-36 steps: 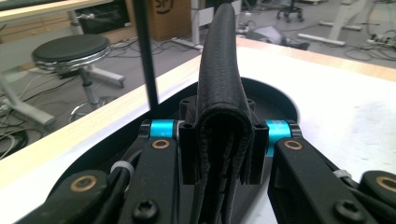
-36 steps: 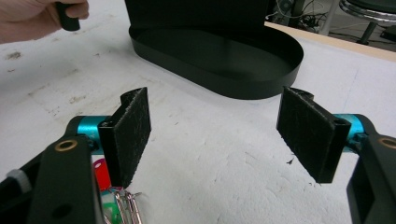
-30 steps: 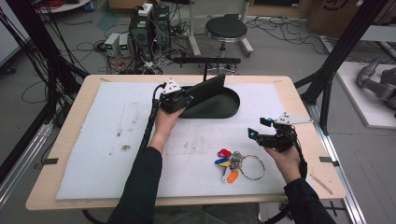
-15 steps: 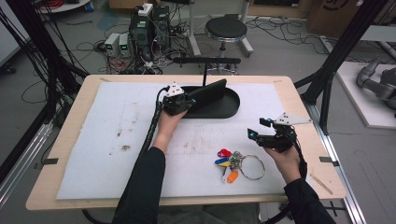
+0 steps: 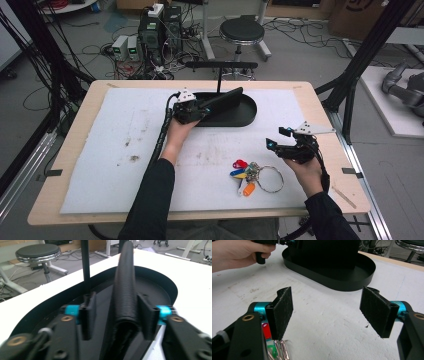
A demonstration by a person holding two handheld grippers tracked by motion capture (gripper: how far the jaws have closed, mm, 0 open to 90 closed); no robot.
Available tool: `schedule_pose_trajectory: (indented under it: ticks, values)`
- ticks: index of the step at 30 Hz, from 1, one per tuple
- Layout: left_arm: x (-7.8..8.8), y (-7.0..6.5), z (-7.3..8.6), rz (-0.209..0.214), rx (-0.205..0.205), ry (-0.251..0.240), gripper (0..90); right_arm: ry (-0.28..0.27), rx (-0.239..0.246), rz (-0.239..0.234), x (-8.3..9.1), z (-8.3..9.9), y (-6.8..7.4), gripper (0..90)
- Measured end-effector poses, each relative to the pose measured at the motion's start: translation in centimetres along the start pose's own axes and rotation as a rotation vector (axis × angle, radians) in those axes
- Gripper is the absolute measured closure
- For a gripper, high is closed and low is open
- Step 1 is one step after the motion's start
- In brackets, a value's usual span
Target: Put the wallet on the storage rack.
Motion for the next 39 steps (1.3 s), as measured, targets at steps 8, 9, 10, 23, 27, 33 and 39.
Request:
schedule_pose_trajectory:
  ticks: [8,9,10,23,27,33,39]
  values:
    - [2.7,-0.4,-0.8,-0.041,-0.019,0.017,32.5,0.006,0.004,0.000,-0.1,0.1,0.0,27.2]
    - [2.9,-0.6,-0.8,-0.037,-0.019,0.032,32.5,0.006,0.003,-0.001,0.0,0.1,-0.1,27.2]
    - [3.4,-0.9,-0.7,-0.033,-0.022,0.060,32.3,0.008,0.000,0.001,0.0,0.1,-0.1,27.2]
    - [9.7,-3.0,-0.9,-0.020,-0.021,-0.023,33.3,0.009,-0.007,0.013,0.0,0.2,-0.3,27.2]
    - [12.1,-3.3,-0.3,-0.023,-0.027,-0.048,32.9,0.007,-0.011,0.018,0.1,0.2,-0.5,27.2]
    - [15.7,-3.2,1.2,-0.050,-0.043,-0.078,32.1,0.006,-0.018,0.026,0.2,0.2,-0.8,27.1]
    - [18.8,-2.8,2.2,-0.057,-0.009,-0.103,29.3,0.004,-0.024,0.035,0.3,0.2,-0.9,27.1]
Point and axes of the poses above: each handheld gripper's, and its own axes: x roughly backward along the jaws, z roughly out of its underside, y roughly to its left, the point moved 10 cm from there along -x, roughly forward along the jaws, and after that the axes turned 8 degrees about x, right-handed, at the moved point
